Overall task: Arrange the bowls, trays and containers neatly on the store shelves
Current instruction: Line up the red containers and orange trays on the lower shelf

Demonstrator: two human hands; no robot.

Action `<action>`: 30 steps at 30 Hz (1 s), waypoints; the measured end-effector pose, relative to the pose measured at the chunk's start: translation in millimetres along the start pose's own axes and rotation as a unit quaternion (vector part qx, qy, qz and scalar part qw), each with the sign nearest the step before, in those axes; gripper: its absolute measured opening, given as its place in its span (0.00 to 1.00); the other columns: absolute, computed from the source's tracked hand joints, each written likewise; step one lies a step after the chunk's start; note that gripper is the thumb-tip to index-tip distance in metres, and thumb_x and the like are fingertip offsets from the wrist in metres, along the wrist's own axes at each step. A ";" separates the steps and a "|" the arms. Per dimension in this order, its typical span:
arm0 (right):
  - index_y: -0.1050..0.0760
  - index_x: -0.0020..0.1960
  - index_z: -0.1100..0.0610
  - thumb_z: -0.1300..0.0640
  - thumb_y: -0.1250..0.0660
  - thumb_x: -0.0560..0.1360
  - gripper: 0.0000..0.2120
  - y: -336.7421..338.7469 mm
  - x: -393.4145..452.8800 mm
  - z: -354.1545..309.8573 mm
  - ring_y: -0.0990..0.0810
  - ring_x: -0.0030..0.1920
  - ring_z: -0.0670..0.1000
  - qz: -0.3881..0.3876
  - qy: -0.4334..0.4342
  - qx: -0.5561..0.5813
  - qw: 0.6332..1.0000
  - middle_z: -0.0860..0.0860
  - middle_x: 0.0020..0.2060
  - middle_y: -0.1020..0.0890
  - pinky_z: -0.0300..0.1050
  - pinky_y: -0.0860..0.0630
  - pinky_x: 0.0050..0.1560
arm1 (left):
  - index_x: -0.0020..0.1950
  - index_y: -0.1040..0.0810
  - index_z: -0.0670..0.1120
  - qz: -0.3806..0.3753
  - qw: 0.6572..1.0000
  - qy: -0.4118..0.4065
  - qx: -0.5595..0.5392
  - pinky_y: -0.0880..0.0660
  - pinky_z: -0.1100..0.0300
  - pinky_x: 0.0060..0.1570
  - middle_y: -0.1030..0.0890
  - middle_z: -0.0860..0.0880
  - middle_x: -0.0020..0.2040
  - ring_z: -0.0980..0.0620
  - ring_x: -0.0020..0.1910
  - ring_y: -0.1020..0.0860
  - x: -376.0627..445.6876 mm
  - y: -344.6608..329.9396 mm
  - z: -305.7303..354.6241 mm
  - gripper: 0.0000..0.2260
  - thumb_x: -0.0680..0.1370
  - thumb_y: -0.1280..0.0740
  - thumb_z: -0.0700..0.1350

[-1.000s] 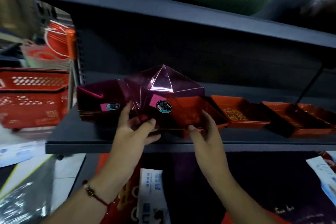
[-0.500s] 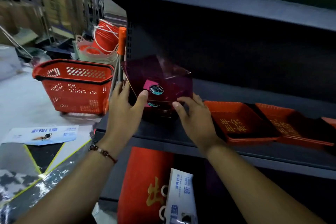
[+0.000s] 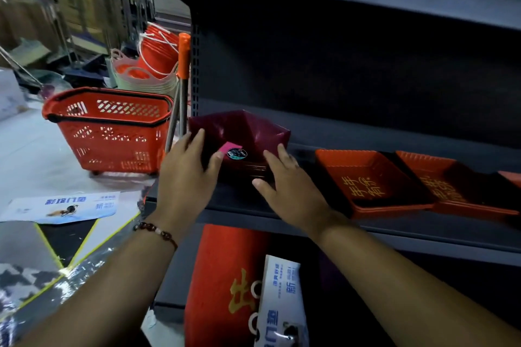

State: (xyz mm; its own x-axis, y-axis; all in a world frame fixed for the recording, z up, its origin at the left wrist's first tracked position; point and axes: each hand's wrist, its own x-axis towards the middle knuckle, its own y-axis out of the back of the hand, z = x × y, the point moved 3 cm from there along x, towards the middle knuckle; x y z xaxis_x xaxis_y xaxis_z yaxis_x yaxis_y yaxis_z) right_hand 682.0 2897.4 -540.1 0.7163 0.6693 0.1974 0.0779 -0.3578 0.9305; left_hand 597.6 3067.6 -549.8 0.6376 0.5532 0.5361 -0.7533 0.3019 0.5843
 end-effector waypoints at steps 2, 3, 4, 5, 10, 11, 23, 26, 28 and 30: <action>0.51 0.78 0.50 0.42 0.43 0.80 0.32 7.2 -11.4 6.1 0.55 0.78 0.54 0.000 0.026 -0.022 0.999 0.53 0.78 0.53 0.50 0.54 0.75 | 0.72 0.30 0.42 -0.014 0.996 -0.081 0.041 0.32 0.47 0.66 0.29 0.40 0.69 0.41 0.68 0.31 -8.4 -5.5 29.7 0.24 0.78 0.34 0.49; 0.52 0.78 0.50 0.42 0.44 0.80 0.32 11.6 -18.9 10.7 0.56 0.78 0.53 0.000 0.038 -0.035 0.999 0.52 0.78 0.54 0.49 0.56 0.76 | 0.72 0.30 0.42 -0.042 0.992 -0.111 0.045 0.33 0.46 0.67 0.29 0.40 0.70 0.41 0.69 0.31 -16.0 -11.5 46.8 0.24 0.78 0.35 0.50; 0.53 0.79 0.50 0.43 0.43 0.80 0.32 16.1 -27.1 17.3 0.57 0.78 0.52 -0.002 0.046 -0.052 0.998 0.52 0.78 0.54 0.48 0.57 0.76 | 0.72 0.31 0.44 -0.075 0.987 -0.135 0.048 0.34 0.46 0.68 0.31 0.40 0.71 0.41 0.70 0.32 -24.6 -19.7 62.9 0.24 0.78 0.36 0.51; 0.53 0.78 0.50 0.44 0.43 0.80 0.33 21.5 -36.4 25.8 0.58 0.78 0.52 -0.004 0.048 -0.071 0.996 0.51 0.78 0.55 0.47 0.58 0.76 | 0.73 0.32 0.45 -0.109 0.980 -0.160 0.053 0.36 0.45 0.70 0.32 0.41 0.73 0.42 0.71 0.33 -34.4 -29.3 78.4 0.25 0.78 0.40 0.54; 0.52 0.79 0.52 0.45 0.41 0.79 0.33 59.9 -97.4 95.3 0.56 0.78 0.54 0.012 -0.009 -0.126 0.992 0.53 0.78 0.52 0.45 0.61 0.75 | 0.78 0.44 0.52 -0.237 0.940 -0.238 0.065 0.53 0.51 0.75 0.46 0.49 0.79 0.48 0.77 0.49 -68.1 -73.9 150.9 0.29 0.79 0.51 0.61; 0.50 0.78 0.52 0.45 0.41 0.78 0.33 69.9 -111.6 111.0 0.55 0.78 0.55 0.021 -0.028 -0.130 0.991 0.53 0.78 0.50 0.46 0.59 0.76 | 0.78 0.46 0.53 -0.250 0.933 -0.251 0.064 0.55 0.52 0.75 0.49 0.50 0.79 0.49 0.78 0.51 -71.3 -83.2 165.1 0.28 0.80 0.48 0.60; 0.41 0.76 0.57 0.52 0.34 0.76 0.32 115.9 -183.8 277.9 0.43 0.75 0.58 0.131 -0.266 -0.090 0.951 0.55 0.74 0.37 0.58 0.41 0.73 | 0.78 0.44 0.51 -0.305 0.881 -0.361 0.021 0.52 0.50 0.75 0.46 0.47 0.79 0.47 0.77 0.49 -99.9 -198.5 292.1 0.26 0.81 0.42 0.54; 0.44 0.77 0.55 0.52 0.35 0.77 0.32 115.5 -168.6 291.4 0.47 0.77 0.57 0.119 -0.249 -0.086 0.957 0.54 0.76 0.41 0.56 0.46 0.75 | 0.78 0.43 0.51 -0.306 0.891 -0.334 0.002 0.51 0.49 0.74 0.45 0.47 0.78 0.47 0.77 0.48 -96.1 -219.7 295.1 0.26 0.81 0.41 0.53; 0.46 0.77 0.53 0.52 0.37 0.79 0.31 119.9 -160.7 301.9 0.51 0.77 0.57 0.119 -0.247 -0.075 0.959 0.53 0.77 0.44 0.54 0.48 0.76 | 0.77 0.42 0.51 -0.303 0.898 -0.318 0.011 0.48 0.49 0.73 0.43 0.48 0.78 0.47 0.76 0.46 -93.9 -231.9 292.6 0.26 0.81 0.41 0.54; 0.45 0.77 0.52 0.53 0.38 0.80 0.29 121.3 -154.8 316.2 0.52 0.77 0.58 0.113 -0.246 -0.076 0.960 0.53 0.77 0.46 0.55 0.49 0.76 | 0.77 0.43 0.51 -0.295 0.897 -0.327 0.042 0.45 0.49 0.72 0.42 0.48 0.78 0.47 0.75 0.42 -95.0 -241.8 290.6 0.26 0.81 0.41 0.54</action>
State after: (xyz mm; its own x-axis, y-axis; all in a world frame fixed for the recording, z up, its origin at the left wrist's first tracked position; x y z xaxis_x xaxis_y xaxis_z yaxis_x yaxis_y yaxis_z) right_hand 799.8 2544.5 -555.3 0.9467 0.1842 0.2644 -0.1928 -0.3338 0.9227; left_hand 766.1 2716.5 -565.0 0.9004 -0.2642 0.3456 -0.2572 0.3174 0.9127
